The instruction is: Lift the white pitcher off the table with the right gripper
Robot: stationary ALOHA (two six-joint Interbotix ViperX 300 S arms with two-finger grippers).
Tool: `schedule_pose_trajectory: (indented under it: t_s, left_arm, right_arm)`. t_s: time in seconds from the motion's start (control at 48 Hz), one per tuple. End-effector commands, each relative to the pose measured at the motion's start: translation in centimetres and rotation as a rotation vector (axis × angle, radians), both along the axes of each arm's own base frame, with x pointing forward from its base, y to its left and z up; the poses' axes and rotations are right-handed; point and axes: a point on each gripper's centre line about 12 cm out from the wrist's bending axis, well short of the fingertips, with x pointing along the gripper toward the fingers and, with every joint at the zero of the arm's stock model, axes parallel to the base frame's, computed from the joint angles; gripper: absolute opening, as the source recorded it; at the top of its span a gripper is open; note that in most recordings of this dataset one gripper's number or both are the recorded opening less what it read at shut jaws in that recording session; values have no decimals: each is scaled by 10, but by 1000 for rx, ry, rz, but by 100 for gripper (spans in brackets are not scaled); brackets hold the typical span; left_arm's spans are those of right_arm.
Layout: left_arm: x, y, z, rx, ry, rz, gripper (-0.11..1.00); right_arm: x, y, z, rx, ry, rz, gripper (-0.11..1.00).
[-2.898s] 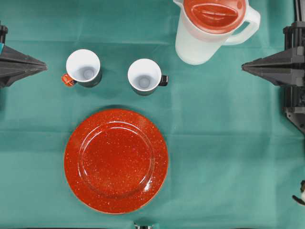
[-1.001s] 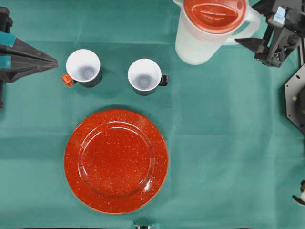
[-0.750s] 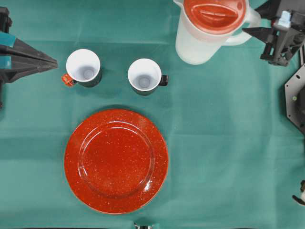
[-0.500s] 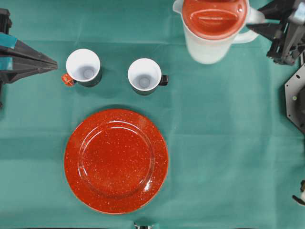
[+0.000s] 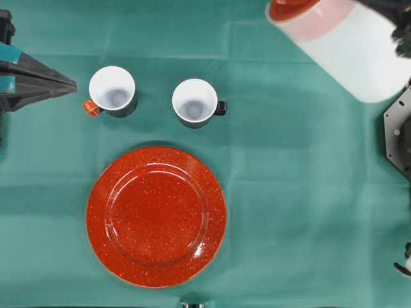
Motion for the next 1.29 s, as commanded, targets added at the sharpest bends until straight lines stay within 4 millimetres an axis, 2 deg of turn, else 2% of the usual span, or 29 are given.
schedule_pose_trajectory:
  t_s: [0.0,0.146,0.313,0.896,1.084,1.272]
  left_arm:
    - [1,0,12,0,-31,-1,2]
    - [1,0,14,0,-35,-1,2]
    - [1,0,14,0,-35,-1,2]
    - [1,0,12,4,-23,-2,2]
    - [1,0,11,5,-12,-2,2]
    - [1,0,10,5,-5,-2,2]
  right_arm:
    - [-3,2,33,-18,-84,1,25]
    - [-5,7,57,-23,-190,19,25]
    - [-5,13,72,-34,-308,48,25]
    - [5,29,96,-109,-512,151,25]
    - [9,28,88,-88,-467,151,25]
    - [29,22,50,-6,-255,141,25]
